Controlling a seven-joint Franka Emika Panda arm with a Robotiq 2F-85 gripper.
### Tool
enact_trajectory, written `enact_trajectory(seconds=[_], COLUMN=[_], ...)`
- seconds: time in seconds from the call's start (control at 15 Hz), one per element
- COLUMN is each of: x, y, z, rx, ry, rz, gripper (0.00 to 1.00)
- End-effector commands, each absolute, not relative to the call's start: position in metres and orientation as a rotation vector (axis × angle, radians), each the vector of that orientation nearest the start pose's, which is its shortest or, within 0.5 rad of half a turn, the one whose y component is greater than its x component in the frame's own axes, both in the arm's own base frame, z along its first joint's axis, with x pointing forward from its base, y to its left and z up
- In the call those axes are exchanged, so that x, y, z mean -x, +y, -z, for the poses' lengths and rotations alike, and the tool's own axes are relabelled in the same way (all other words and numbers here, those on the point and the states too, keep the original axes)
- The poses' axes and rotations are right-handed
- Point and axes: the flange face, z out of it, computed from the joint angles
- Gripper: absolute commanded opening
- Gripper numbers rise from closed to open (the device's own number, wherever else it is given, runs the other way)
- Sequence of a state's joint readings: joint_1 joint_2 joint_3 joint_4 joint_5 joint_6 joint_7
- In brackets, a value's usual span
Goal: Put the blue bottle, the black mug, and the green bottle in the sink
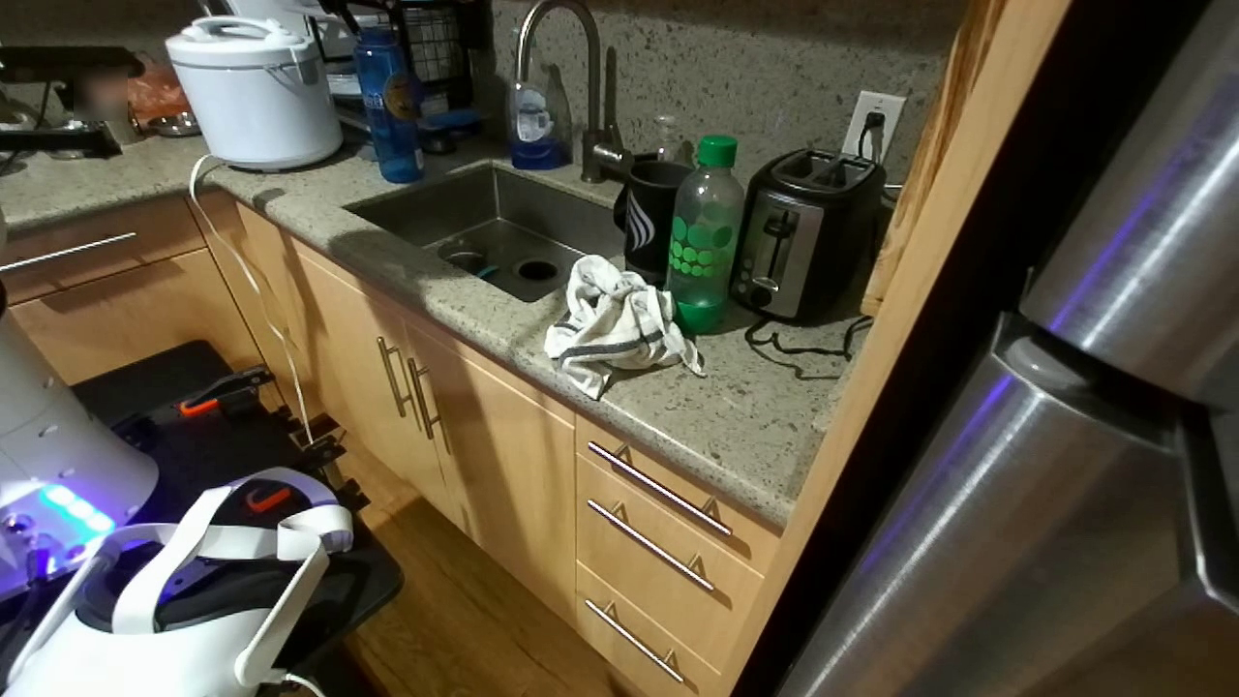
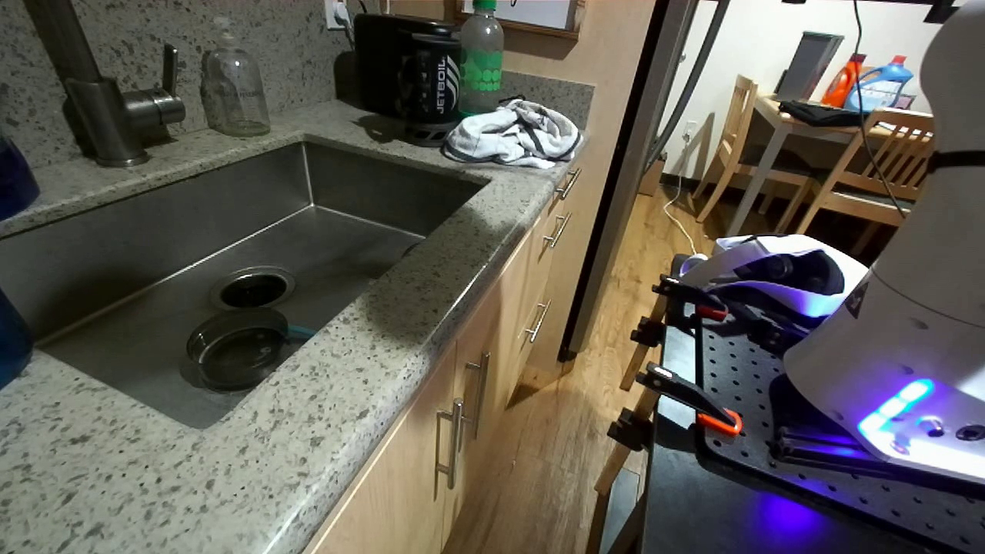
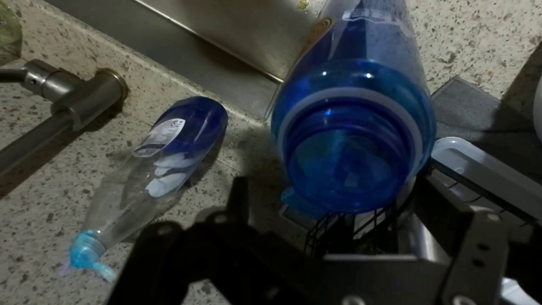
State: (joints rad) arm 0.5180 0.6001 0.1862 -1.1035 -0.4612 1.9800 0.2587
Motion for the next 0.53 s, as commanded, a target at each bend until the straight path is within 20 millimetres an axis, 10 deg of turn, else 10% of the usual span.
enact_trajectory(seconds=[0.0,0.27,0.33,0.47], x=[-0.619,-0.618,-0.618,-0.618], y=[0.428,0.429,0.43,0.431], z=[-0.506,-0.496,-0.495,-0.492], rx=[3.145,3.15,3.147,3.148], ry=[-0.855,-0.863,-0.867,-0.871], rz=[0.594,0.557,0.559,0.557], gripper=[1.0,0.99,0.75,0.67])
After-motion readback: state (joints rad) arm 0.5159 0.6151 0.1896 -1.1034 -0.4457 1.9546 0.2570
